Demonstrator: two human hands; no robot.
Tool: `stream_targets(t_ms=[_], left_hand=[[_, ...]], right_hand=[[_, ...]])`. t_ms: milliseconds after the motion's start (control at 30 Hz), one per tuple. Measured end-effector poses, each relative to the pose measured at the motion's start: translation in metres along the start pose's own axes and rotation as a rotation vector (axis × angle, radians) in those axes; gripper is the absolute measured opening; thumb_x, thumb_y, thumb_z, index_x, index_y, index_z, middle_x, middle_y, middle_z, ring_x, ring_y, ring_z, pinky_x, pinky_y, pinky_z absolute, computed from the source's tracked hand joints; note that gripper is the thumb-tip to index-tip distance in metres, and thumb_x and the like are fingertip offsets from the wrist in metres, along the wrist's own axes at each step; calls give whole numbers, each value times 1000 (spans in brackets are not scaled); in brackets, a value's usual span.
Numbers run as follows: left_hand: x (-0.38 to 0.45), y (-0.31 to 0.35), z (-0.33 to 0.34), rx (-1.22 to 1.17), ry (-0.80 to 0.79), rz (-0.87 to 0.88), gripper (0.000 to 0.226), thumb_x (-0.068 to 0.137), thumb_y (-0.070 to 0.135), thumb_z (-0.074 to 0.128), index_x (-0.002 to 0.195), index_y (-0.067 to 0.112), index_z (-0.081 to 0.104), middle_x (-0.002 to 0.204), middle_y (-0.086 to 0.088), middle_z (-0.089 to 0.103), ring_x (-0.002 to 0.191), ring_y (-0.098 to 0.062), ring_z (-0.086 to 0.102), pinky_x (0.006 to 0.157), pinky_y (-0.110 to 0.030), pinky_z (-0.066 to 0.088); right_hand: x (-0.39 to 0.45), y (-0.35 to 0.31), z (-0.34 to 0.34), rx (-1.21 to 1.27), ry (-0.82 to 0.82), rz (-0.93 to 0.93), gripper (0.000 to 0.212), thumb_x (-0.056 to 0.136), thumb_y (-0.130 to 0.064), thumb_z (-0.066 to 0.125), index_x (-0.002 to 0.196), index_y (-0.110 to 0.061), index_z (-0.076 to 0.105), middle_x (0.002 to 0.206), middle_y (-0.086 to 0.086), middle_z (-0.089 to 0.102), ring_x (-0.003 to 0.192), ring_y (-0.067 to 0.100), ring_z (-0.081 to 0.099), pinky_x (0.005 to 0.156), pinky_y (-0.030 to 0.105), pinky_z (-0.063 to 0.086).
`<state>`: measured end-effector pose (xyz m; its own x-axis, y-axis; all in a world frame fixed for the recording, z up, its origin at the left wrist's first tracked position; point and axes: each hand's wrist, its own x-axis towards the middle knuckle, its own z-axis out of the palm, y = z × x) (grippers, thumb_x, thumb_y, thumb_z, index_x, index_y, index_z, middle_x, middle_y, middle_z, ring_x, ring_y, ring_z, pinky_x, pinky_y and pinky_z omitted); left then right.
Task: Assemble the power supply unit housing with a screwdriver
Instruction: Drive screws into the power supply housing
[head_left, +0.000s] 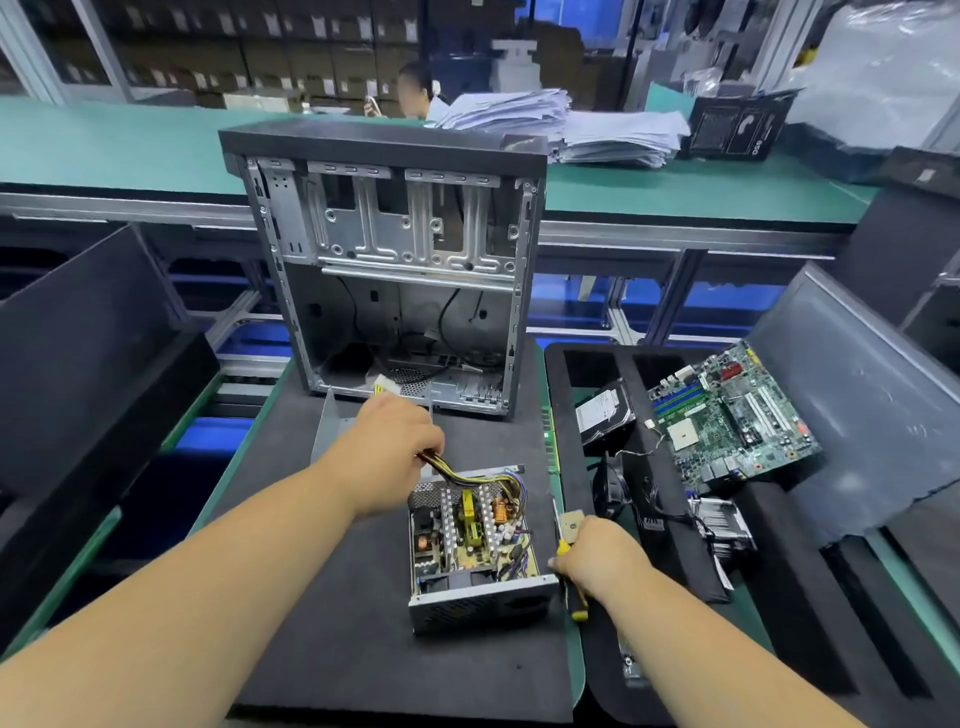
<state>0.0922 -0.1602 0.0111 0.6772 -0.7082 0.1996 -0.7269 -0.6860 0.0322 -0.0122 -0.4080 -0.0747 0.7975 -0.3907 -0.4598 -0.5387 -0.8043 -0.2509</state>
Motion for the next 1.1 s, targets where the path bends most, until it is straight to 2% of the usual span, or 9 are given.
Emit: stream_targets(t_ms=[200,300,500,633,733,833,933,1033,1100], left_hand=[[10,13,-12,-61,49,27,28,81,6,58,95,24,75,93,8,62,103,-20,50,100,-32,28],[15,22,-19,-145,54,57,25,72,5,60,82,21,75,88,7,62,97,-19,51,97,-34,30],[23,25,-13,-295,62,91,18,61,5,59,64,19,71,79,9,63,84,-16,53,91,-38,35],[28,20,-4,-331,143,-32,14,66,15,60,66,23,71,101,9,59,106,-17,50,100,-42,32],[32,22,3,-284,216,-113,22,70,20,62,88,30,69,135,6,46,135,-23,31,112,-42,21],[34,26,6,-303,250,-284,67,73,24,69,135,32,44,151,3,22,141,-21,14,117,-39,16],[30,25,16,-363,177,-533,81,77,30,74,143,31,28,142,5,26,133,-18,21,112,-36,27],[19,21,28,-488,-24,-698,30,86,26,64,113,30,50,104,12,58,96,-12,54,85,-30,49],[11,20,35,-462,-155,-683,9,90,26,59,95,31,55,85,13,62,76,-6,56,70,-23,48]], right_hand=[[10,-27,-27,294,213,-375,40,86,-25,61,123,-36,47,112,-6,38,75,9,56,58,25,40],[16,-42,-30,255,146,-612,51,89,-21,63,129,-49,50,110,-11,34,82,5,52,74,25,45],[29,-49,-25,108,138,-783,28,88,-21,70,112,-35,67,106,-9,39,93,13,50,84,27,45],[29,-46,-35,83,146,-832,26,87,-32,71,109,-29,58,109,-9,40,96,14,49,84,33,46],[28,-45,-43,35,144,-807,18,93,-26,62,107,-24,50,105,-8,41,91,17,46,81,34,44],[27,-39,-47,111,184,-725,12,96,-17,55,95,-22,44,95,-6,46,85,19,47,76,35,41],[28,-29,-44,226,188,-649,20,97,-16,54,86,-19,37,82,-3,40,69,15,39,65,31,37],[35,-25,-44,298,169,-580,20,100,-24,54,88,-16,40,82,-1,43,66,13,37,60,26,33],[42,-26,-48,281,152,-578,15,100,-24,55,91,-18,44,85,-2,49,70,13,43,63,28,37]])
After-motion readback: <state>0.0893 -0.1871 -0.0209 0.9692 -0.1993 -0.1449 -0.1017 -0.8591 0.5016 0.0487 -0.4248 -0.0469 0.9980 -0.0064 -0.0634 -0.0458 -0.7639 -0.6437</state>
